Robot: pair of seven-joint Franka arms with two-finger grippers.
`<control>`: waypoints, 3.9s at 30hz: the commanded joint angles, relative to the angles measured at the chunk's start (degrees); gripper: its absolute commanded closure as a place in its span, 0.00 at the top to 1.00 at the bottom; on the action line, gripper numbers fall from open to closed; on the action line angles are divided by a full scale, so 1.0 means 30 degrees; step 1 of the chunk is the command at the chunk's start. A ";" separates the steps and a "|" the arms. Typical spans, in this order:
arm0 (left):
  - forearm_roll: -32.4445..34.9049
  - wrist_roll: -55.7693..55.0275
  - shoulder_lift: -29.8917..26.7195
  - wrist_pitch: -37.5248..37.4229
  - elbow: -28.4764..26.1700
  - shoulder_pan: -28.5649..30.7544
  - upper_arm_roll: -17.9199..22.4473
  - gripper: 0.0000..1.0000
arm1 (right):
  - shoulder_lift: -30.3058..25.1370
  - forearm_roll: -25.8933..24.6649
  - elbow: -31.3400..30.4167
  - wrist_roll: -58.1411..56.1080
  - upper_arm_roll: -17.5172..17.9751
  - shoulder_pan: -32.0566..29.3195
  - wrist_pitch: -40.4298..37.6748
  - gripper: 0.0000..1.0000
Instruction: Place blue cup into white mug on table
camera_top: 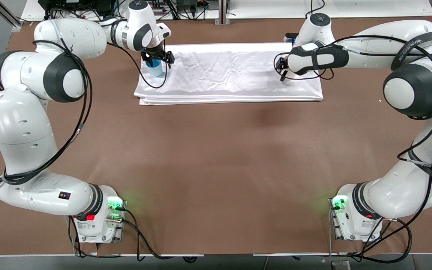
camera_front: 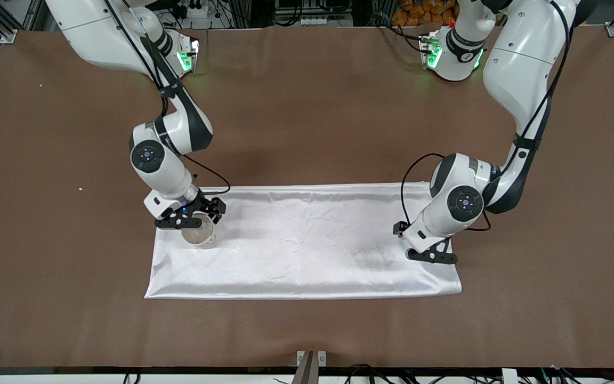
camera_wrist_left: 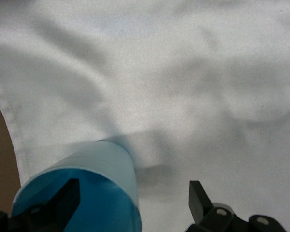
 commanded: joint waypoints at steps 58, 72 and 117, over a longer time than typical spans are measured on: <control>0.0751 0.0602 -0.3386 -0.2990 0.0293 0.0170 0.0174 0.00 | -0.0951 0.1591 0.1020 0.7736 0.4734 0.2770 -0.2109 0.00; 0.0400 0.1013 -0.9919 -1.0080 0.0205 0.0287 0.0086 0.00 | -0.0775 0.1240 0.0405 1.2893 0.4559 0.6844 -0.0643 0.00; -0.0303 0.1833 -1.4259 -1.3571 -0.1289 0.0171 -0.0060 0.00 | -0.0540 -0.3302 0.1867 2.1071 0.4617 0.8956 -0.3714 1.00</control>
